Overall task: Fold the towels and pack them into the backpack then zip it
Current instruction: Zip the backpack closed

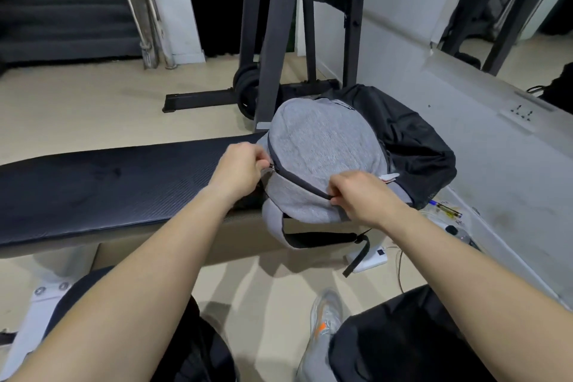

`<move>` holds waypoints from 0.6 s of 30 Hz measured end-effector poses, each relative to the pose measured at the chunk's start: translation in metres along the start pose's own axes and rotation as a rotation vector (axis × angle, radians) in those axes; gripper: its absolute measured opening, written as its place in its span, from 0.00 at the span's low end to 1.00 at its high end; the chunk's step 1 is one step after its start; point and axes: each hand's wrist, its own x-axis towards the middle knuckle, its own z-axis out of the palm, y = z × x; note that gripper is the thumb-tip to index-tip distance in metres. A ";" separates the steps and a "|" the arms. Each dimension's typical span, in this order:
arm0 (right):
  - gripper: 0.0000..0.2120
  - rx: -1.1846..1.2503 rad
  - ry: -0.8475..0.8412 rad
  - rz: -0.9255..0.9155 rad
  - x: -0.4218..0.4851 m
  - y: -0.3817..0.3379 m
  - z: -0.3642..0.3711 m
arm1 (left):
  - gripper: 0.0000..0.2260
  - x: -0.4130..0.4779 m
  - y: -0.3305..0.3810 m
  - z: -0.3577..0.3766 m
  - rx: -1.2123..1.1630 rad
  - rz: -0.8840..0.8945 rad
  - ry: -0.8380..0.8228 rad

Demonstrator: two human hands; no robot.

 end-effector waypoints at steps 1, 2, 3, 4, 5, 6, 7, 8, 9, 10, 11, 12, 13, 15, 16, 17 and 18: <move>0.10 -0.017 -0.026 0.011 -0.002 0.000 -0.001 | 0.07 0.004 -0.002 -0.001 -0.003 -0.003 -0.002; 0.10 -0.046 -0.055 0.023 -0.003 -0.002 -0.003 | 0.07 0.007 -0.003 -0.001 -0.013 -0.005 -0.006; 0.09 -0.080 -0.077 0.028 -0.003 -0.004 -0.005 | 0.07 0.009 -0.003 0.000 -0.029 -0.010 -0.010; 0.07 -0.125 -0.092 0.031 -0.002 -0.007 -0.010 | 0.07 0.010 -0.002 0.001 -0.048 -0.015 -0.011; 0.07 -0.157 -0.075 0.028 0.001 -0.012 -0.017 | 0.07 0.011 -0.002 0.001 -0.072 -0.022 -0.007; 0.09 -0.181 -0.039 0.021 0.006 -0.018 -0.023 | 0.08 0.012 -0.003 0.001 -0.105 -0.036 -0.001; 0.12 -0.156 0.022 0.016 0.013 -0.024 -0.029 | 0.08 0.014 -0.006 0.001 -0.144 -0.051 0.005; 0.13 -0.095 0.079 0.017 0.022 -0.033 -0.033 | 0.09 0.015 -0.008 0.000 -0.182 -0.063 0.007; 0.14 -0.021 0.131 0.017 0.032 -0.043 -0.037 | 0.08 0.017 -0.009 -0.001 -0.209 -0.067 0.003; 0.14 0.021 0.158 0.025 0.044 -0.054 -0.038 | 0.08 0.017 -0.009 -0.002 -0.227 -0.065 -0.003; 0.15 0.038 0.178 0.026 0.057 -0.063 -0.037 | 0.08 0.018 -0.009 -0.002 -0.243 -0.058 -0.008; 0.16 0.033 0.175 0.040 0.068 -0.072 -0.036 | 0.08 0.019 -0.010 -0.002 -0.257 -0.049 -0.005; 0.15 0.030 0.171 0.057 0.078 -0.078 -0.034 | 0.08 0.020 -0.010 -0.002 -0.264 -0.043 0.003; 0.11 0.069 0.149 0.094 0.093 -0.079 -0.030 | 0.09 0.023 -0.012 -0.003 -0.273 -0.037 0.012; 0.09 0.106 0.129 0.102 0.097 -0.077 -0.029 | 0.09 0.026 -0.014 -0.004 -0.278 -0.029 0.009; 0.08 0.149 0.110 0.108 0.099 -0.073 -0.029 | 0.09 0.028 -0.015 -0.005 -0.276 -0.019 0.002; 0.07 0.196 0.089 0.116 0.100 -0.069 -0.031 | 0.09 0.031 -0.016 -0.006 -0.267 -0.005 -0.007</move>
